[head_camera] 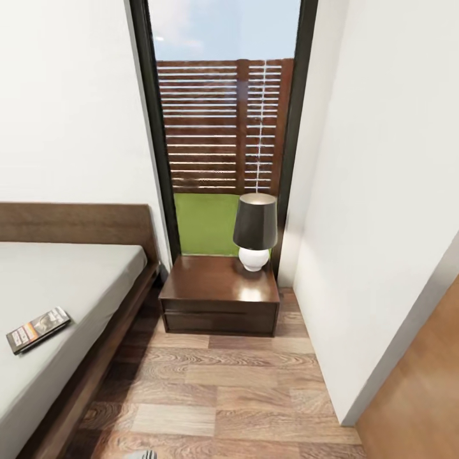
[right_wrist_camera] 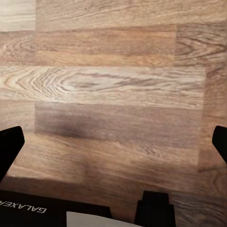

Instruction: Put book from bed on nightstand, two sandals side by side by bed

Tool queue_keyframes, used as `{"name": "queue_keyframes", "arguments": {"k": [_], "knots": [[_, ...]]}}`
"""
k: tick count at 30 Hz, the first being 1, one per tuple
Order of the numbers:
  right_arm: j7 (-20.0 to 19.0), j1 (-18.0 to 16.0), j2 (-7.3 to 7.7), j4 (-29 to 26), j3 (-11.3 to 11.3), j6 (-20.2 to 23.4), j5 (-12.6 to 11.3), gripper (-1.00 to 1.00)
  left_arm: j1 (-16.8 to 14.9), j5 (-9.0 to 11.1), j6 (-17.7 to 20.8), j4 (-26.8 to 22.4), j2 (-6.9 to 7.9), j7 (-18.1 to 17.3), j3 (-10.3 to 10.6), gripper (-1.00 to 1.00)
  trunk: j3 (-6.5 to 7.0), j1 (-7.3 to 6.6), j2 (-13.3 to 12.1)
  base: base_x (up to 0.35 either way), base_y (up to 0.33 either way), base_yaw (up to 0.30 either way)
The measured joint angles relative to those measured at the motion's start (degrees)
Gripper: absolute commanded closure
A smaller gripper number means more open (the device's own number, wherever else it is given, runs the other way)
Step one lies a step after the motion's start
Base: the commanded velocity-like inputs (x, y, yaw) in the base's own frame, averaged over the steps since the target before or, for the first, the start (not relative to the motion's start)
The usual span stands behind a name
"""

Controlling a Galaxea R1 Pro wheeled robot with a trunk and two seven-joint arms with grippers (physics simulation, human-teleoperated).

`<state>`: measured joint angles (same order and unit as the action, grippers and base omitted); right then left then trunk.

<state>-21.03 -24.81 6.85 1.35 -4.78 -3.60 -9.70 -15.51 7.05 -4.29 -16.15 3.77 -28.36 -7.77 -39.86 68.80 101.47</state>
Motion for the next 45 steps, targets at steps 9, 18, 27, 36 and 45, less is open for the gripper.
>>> {"name": "queue_keyframes", "arguments": {"k": [9,18,27,36,45], "knots": [[0.00,0.00,0.00,0.00,0.00,0.00,-0.01,-1.00,0.00,0.02,0.00,0.02,0.00,0.00,0.00,-1.00,0.00,0.02,0.00,0.037,0.000,0.000],[0.00,0.00,0.00,0.00,0.00,0.00,0.00,-1.00,0.00,0.03,0.00,0.01,0.00,0.00,0.00,-1.00,0.00,0.01,0.00,0.019,0.000,0.000],[0.00,0.00,0.00,0.00,0.00,0.00,0.00,-1.00,0.00,0.03,0.00,0.01,0.00,0.00,-0.01,-1.00,0.00,-0.02,0.00,0.253,0.000,0.000],[0.00,0.00,0.00,0.00,0.00,0.00,-0.02,-1.00,0.00,0.03,0.00,0.01,0.00,0.00,0.00,-1.00,0.00,-0.02,0.00,0.320,0.000,0.000],[0.00,0.00,0.00,0.00,0.00,0.00,-0.01,-1.00,0.00,0.03,0.00,-0.01,0.00,0.00,0.00,-1.00,0.00,-0.02,0.00,0.328,0.000,0.000]]}}
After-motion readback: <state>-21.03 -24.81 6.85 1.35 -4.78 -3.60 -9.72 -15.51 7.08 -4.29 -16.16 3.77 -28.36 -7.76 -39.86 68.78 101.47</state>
